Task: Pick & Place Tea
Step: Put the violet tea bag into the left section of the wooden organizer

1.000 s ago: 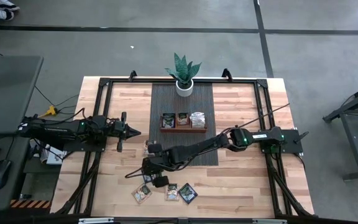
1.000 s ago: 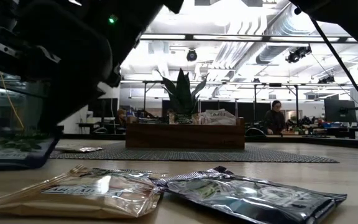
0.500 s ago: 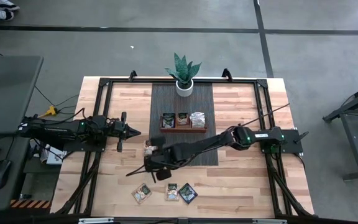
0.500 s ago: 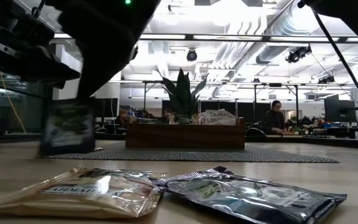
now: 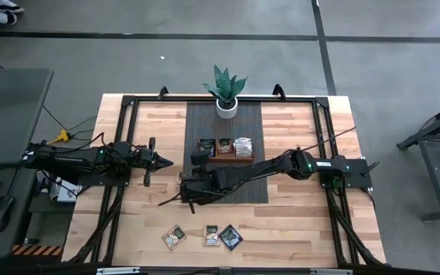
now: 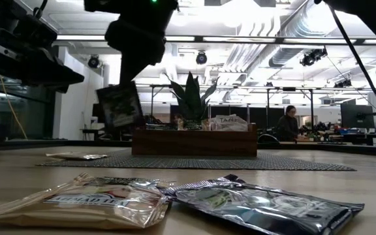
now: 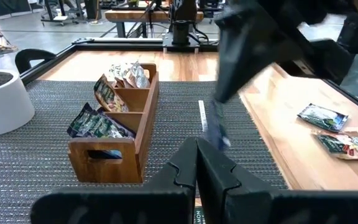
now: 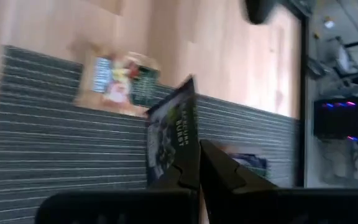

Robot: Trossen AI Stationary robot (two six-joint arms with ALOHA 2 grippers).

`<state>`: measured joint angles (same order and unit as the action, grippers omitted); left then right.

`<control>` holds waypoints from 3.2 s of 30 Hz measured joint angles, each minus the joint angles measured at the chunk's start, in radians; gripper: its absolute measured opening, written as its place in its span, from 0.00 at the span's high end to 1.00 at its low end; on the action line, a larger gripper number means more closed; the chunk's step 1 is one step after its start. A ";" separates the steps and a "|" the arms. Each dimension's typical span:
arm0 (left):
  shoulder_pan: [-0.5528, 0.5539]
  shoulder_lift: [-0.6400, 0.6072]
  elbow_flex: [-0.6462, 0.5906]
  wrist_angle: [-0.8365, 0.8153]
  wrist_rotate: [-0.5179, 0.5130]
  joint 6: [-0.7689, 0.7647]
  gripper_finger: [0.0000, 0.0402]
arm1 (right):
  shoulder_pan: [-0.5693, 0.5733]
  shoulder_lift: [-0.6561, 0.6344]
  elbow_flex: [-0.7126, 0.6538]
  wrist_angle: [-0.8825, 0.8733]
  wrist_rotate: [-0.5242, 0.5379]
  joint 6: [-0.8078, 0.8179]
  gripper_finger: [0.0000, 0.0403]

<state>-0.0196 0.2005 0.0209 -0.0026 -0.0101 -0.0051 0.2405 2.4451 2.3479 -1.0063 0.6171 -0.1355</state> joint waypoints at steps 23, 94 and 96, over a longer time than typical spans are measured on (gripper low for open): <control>0.000 0.000 0.000 0.000 0.000 0.000 1.00 | -0.073 -0.098 -0.008 -0.163 0.157 0.081 1.00; 0.000 0.000 0.000 0.000 -0.001 0.000 1.00 | -0.133 -0.155 -0.202 -0.115 -0.090 0.184 1.00; 0.000 0.000 0.000 0.000 -0.001 0.000 1.00 | -0.133 -0.156 -0.207 -0.118 -0.090 0.209 1.00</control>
<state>-0.0198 0.2008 0.0211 -0.0025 -0.0109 -0.0054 0.1078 2.2894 2.1410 -1.1248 0.5268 0.0738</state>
